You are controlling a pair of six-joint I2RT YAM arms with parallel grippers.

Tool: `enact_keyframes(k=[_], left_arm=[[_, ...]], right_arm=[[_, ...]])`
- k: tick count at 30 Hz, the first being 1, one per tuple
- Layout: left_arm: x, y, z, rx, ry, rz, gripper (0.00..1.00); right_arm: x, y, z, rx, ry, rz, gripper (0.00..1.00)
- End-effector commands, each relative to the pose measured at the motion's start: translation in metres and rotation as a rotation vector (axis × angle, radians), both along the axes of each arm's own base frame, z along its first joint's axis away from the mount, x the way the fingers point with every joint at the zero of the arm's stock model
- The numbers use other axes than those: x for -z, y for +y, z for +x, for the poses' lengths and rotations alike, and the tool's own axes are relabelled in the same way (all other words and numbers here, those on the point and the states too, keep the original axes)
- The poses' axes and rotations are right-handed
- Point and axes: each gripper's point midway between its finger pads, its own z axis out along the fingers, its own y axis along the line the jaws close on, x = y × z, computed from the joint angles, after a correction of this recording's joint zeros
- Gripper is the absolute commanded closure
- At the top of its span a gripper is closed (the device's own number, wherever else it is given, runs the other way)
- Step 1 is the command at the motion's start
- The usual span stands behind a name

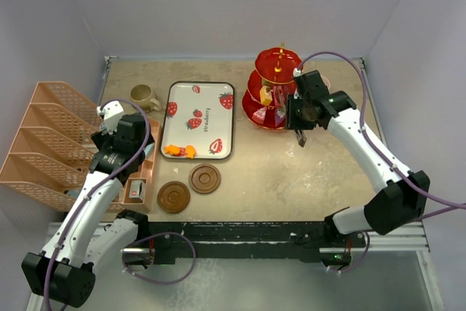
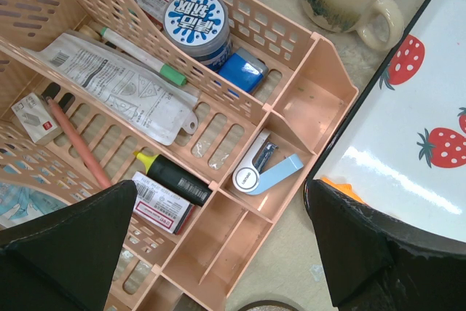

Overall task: Serve the afternoon tea
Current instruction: Place the desert on the desert table, then pick up the desert from the tray.

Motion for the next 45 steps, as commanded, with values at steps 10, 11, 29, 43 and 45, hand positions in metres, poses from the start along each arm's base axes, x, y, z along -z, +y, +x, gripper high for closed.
enact_keyframes(k=[10,11,29,43,45], left_arm=[[-0.010,0.000,0.006,0.010,-0.040,0.005,0.00],[-0.011,-0.001,0.006,0.010,-0.043,0.003,0.01],[-0.019,-0.006,0.006,0.063,-0.116,-0.020,0.01],[-0.017,-0.006,0.007,0.062,-0.093,-0.013,0.01],[-0.017,-0.005,0.007,0.057,-0.096,-0.011,0.01]], right_arm=[[-0.035,0.006,0.002,-0.019,-0.090,0.063,0.59],[-0.036,0.006,0.000,-0.022,-0.090,0.069,0.59],[-0.037,0.008,-0.041,-0.091,-0.069,0.145,0.60],[-0.045,0.046,-0.067,-0.321,-0.069,0.304,0.61],[-0.045,0.054,-0.071,-0.354,-0.060,0.312,0.61]])
